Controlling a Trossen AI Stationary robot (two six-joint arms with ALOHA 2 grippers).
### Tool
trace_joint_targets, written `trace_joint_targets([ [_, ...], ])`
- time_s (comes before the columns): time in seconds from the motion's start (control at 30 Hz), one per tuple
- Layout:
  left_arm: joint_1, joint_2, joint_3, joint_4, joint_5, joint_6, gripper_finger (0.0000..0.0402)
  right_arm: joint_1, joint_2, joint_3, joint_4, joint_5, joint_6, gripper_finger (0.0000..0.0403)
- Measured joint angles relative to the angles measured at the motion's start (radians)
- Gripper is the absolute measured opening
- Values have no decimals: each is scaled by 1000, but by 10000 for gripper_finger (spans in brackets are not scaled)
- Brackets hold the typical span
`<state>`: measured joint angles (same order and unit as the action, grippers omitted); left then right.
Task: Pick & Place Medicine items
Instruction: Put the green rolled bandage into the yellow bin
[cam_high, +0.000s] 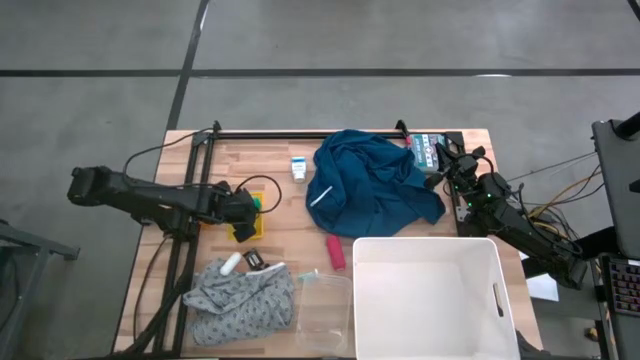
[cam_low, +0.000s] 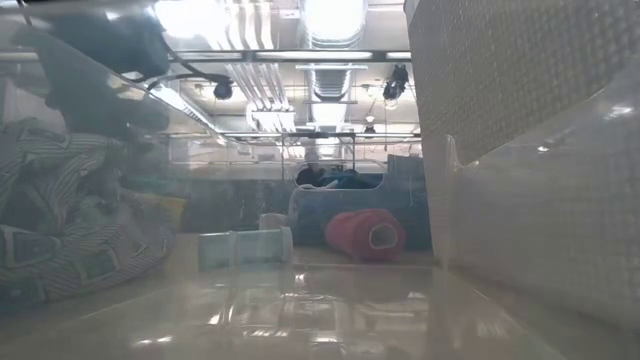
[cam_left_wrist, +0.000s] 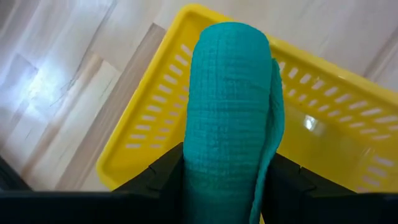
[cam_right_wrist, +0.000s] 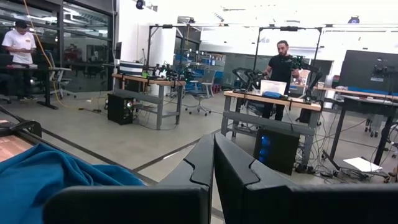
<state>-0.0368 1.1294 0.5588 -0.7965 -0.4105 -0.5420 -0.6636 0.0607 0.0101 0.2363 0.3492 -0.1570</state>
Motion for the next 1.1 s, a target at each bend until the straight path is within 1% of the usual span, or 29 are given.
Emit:
trace_joint_targets([
  [0.33,3,0,-41,122,-20,72,161,0,0,0,0,0,0,8],
  [0.63,3,0,-43,124,-8,62,164,0,0,0,0,0,0,8],
  [0.83,4,0,-43,123,-8,10,186,0,0,0,0,0,0,8],
  [1.1,4,0,-43,123,2,10,236,0,0,0,0,0,0,8],
])
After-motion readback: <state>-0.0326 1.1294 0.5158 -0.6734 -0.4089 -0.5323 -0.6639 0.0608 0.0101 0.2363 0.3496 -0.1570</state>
